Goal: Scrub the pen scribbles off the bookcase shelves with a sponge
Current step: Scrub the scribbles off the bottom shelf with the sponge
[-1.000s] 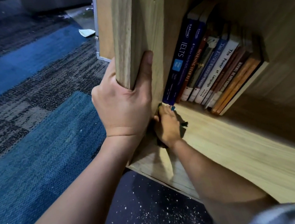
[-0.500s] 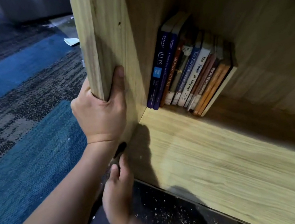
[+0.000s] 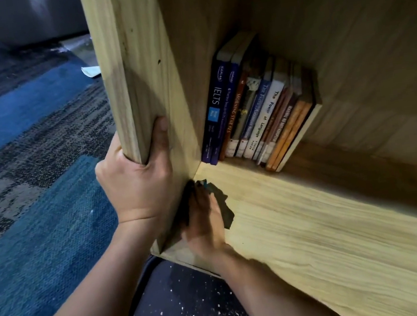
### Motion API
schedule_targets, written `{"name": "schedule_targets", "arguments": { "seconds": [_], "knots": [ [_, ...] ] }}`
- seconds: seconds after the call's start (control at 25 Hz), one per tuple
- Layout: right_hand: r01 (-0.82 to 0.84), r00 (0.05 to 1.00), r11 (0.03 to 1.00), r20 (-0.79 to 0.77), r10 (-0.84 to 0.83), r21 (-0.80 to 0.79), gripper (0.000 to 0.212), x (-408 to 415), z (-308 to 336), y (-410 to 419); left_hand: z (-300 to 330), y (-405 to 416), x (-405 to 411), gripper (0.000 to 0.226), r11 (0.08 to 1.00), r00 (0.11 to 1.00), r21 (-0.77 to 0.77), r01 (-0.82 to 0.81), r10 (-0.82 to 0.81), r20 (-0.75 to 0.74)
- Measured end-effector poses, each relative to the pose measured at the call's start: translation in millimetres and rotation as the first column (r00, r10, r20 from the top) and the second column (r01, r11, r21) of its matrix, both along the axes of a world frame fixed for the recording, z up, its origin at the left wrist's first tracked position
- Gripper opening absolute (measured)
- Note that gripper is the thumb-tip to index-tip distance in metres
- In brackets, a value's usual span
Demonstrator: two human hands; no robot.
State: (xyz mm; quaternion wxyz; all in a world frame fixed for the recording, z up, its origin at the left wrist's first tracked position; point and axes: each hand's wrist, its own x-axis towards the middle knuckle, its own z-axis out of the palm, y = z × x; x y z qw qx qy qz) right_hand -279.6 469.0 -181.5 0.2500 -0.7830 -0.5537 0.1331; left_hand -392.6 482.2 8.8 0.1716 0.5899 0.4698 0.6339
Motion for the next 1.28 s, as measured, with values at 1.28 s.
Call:
{"name": "schedule_targets", "arguments": {
  "seconds": [1.28],
  "knots": [
    [0.465,0.882,0.838,0.225,-0.413,-0.284,0.043,216.3,41.5,-454.3,-131.3,-214.7,124.8,0.083,0.493,-0.053,-0.844,0.212,-0.856,-0.514]
  ]
}}
